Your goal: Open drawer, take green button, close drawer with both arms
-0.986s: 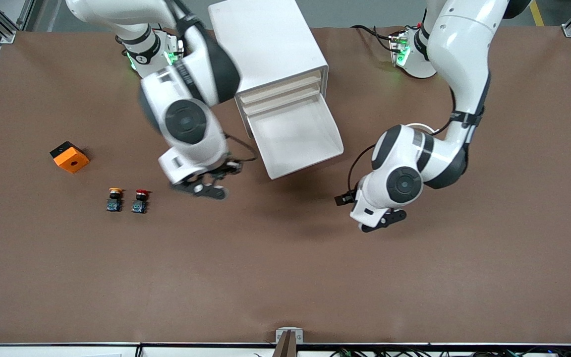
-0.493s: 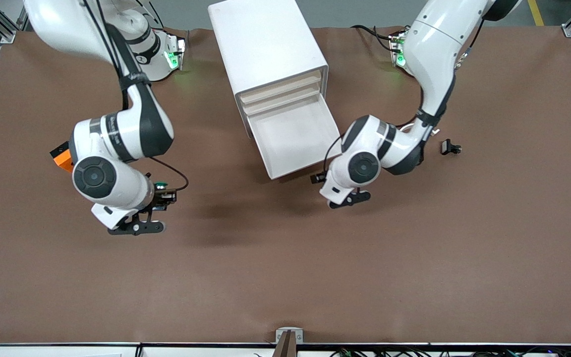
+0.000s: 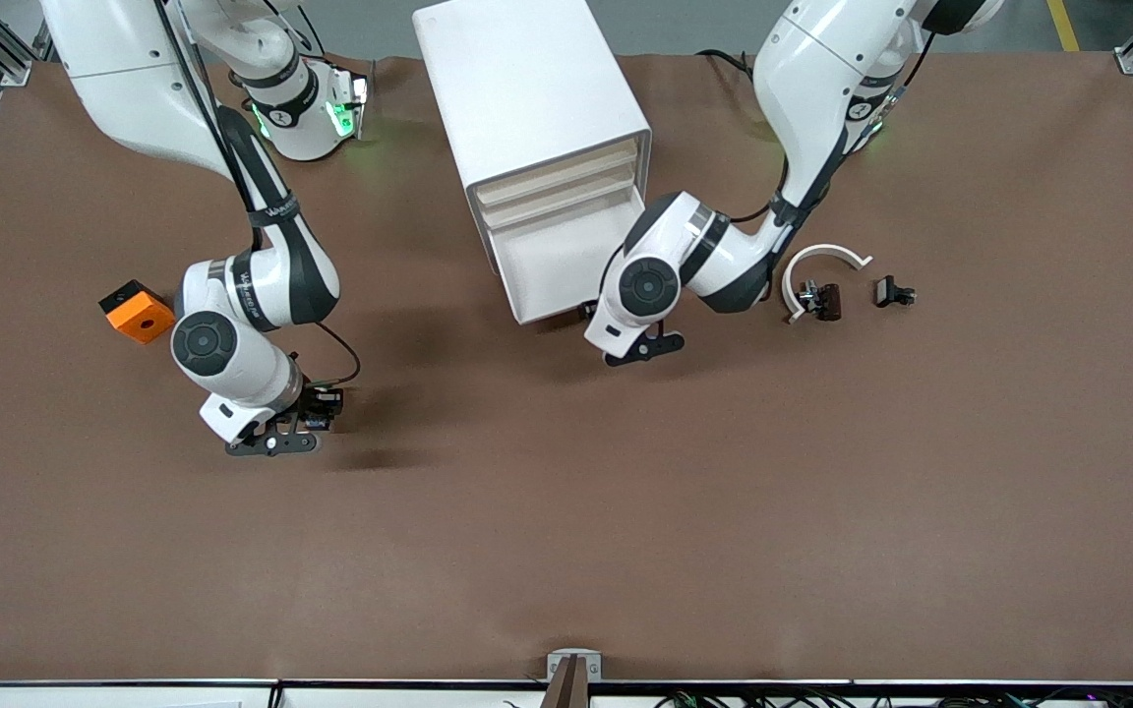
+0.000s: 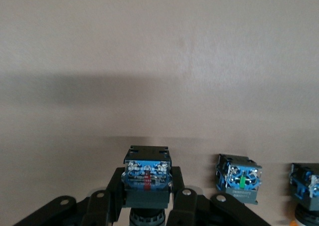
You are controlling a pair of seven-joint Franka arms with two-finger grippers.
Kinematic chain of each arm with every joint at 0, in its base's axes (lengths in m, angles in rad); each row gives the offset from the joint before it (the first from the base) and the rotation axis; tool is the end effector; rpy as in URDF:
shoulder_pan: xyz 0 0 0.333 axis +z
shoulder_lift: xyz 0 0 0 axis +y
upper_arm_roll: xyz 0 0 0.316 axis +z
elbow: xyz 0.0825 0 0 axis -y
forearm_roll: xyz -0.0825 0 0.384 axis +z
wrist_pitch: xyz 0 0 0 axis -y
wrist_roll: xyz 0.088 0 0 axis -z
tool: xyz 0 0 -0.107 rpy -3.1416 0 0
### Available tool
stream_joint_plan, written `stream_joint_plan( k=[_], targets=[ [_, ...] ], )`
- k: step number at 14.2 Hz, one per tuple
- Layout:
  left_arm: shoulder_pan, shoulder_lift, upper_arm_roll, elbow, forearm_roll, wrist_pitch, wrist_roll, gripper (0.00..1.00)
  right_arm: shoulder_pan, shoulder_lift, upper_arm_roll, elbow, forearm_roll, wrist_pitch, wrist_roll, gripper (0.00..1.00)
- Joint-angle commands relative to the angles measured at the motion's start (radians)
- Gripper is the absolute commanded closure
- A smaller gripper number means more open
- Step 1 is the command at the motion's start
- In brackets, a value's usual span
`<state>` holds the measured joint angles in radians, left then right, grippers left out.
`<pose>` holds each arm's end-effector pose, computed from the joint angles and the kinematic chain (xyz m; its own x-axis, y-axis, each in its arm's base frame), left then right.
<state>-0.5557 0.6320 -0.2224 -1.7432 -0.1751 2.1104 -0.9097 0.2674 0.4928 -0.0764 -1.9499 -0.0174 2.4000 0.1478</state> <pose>0.4559 -0.4471 0.2037 0.8972 0.2559 -0.3599 0.2529 -0.9659 -0.0561 0.6044 0.1183 0.2216 0.9974 0.0636 -0.0346 0.0654 -0.9965 0.0530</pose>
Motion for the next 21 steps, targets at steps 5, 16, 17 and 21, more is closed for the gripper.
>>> stream_joint_plan(
  k=[5, 16, 17, 21],
  targets=[
    [-0.001, -0.035, -0.150, -0.058, -0.015, 0.005, -0.120, 0.00, -0.025, -0.025, 0.021, -0.050, -0.007, 0.010, 0.084, 0.85],
    [0.026, -0.044, -0.120, 0.054, 0.014, 0.006, -0.259, 0.00, -0.031, 0.018, 0.021, -0.044, -0.007, 0.060, 0.081, 0.81],
    [0.033, -0.055, -0.080, 0.086, 0.044, 0.005, -0.273, 0.00, -0.031, 0.018, 0.021, -0.044, -0.009, 0.065, 0.081, 0.79],
    [0.144, -0.170, 0.008, 0.125, 0.250, -0.055, -0.261, 0.00, -0.034, 0.003, 0.021, -0.046, -0.007, 0.050, 0.085, 0.00]
  ],
)
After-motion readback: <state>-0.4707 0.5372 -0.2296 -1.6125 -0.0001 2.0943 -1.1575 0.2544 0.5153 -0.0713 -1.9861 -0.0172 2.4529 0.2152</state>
